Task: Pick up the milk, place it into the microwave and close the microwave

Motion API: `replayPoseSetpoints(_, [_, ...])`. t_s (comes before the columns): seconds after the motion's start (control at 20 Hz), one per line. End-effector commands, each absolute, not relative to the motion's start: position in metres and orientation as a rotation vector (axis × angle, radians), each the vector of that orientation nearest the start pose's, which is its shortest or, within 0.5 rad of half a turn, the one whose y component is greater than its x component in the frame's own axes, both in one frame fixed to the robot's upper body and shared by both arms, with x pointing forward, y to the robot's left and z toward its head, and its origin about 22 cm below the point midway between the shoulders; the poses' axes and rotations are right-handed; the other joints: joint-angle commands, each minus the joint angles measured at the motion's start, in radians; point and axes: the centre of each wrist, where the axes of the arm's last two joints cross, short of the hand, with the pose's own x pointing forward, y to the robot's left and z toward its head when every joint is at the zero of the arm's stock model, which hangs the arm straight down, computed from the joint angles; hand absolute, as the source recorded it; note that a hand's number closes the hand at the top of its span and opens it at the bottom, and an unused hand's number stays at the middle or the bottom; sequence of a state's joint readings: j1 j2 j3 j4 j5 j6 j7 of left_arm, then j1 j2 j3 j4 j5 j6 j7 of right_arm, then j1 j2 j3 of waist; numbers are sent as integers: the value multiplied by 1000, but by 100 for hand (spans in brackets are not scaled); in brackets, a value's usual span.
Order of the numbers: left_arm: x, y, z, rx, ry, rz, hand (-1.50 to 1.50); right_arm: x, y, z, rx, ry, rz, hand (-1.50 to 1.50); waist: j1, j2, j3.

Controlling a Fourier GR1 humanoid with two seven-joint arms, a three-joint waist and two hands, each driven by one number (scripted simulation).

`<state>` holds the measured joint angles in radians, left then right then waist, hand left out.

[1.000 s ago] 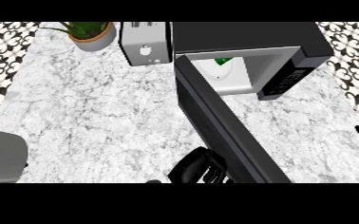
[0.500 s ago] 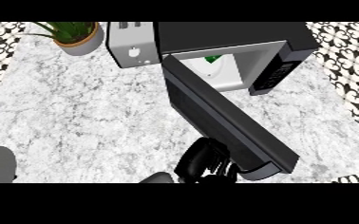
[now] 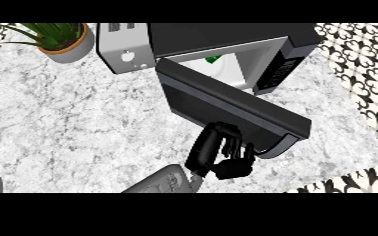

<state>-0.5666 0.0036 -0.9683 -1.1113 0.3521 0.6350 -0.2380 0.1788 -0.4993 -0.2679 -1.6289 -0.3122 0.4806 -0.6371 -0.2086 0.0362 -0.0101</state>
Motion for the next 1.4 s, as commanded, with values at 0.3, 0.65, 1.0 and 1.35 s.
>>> replayPoseSetpoints(0.3, [289,2,24,-222,-1776,-285,150,203,-407,91,229,-2153,423,-150,-69,27,1])
replayPoseSetpoints(0.65, [320,4,38,-186,-1785,-223,150,211,-410,115,224,-2163,467,-150,-72,32,3])
replayPoseSetpoints(1.0, [340,4,58,-204,-1829,-125,150,216,-415,130,242,-2174,477,-150,-109,50,3])
replayPoseSetpoints(1.35, [347,8,54,-210,-1838,-90,150,221,-424,142,236,-2181,469,-150,-112,58,5])
